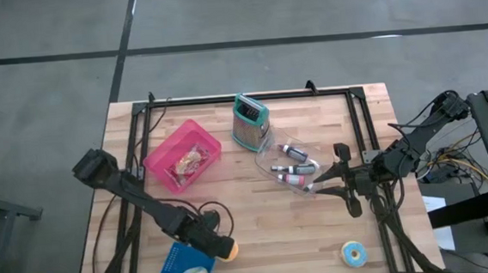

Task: Pick & Place Food Item
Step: Put the orange donut into the blue bin

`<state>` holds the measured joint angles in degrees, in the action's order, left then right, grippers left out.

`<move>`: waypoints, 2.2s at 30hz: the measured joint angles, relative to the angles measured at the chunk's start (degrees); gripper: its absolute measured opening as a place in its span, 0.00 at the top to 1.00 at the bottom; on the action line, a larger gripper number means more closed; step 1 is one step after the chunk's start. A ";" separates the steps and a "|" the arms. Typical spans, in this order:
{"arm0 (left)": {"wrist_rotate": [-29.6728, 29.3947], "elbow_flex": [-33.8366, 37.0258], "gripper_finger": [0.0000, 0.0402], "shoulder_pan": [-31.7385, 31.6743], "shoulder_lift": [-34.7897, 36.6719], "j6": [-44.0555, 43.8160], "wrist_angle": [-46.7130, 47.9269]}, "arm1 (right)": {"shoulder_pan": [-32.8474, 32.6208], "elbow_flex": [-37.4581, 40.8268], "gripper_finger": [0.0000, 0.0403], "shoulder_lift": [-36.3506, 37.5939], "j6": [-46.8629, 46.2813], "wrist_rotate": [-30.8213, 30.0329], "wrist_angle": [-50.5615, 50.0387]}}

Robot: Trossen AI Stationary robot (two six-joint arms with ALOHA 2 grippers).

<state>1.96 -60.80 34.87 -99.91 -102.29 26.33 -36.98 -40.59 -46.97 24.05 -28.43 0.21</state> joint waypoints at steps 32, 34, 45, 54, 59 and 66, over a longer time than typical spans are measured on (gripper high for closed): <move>-0.55 0.02 0.73 -0.96 -4.03 1.10 -2.80 | 0.00 -0.01 0.69 0.01 0.00 0.00 0.00; -0.61 0.02 0.76 -0.96 -4.03 1.10 -2.80 | -0.01 -0.01 0.69 0.00 0.02 0.00 0.00; -0.61 0.04 0.84 -1.00 -4.03 1.12 -2.82 | 0.00 -0.01 0.69 0.01 0.00 0.00 0.00; -0.59 0.07 0.86 -1.00 -4.03 1.15 -2.82 | 0.01 0.00 0.69 0.00 0.01 0.00 0.00; -0.56 0.07 0.86 -1.00 -4.03 1.25 -2.82 | -0.01 -0.01 0.69 -0.01 0.02 0.00 0.00; -0.77 0.07 0.86 -1.77 -1.51 4.19 -1.86 | 0.01 -0.01 0.69 -0.01 0.02 -0.01 0.00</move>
<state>1.19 -60.73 33.10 -101.42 -98.10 24.47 -36.97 -40.60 -46.98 24.08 -28.45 0.21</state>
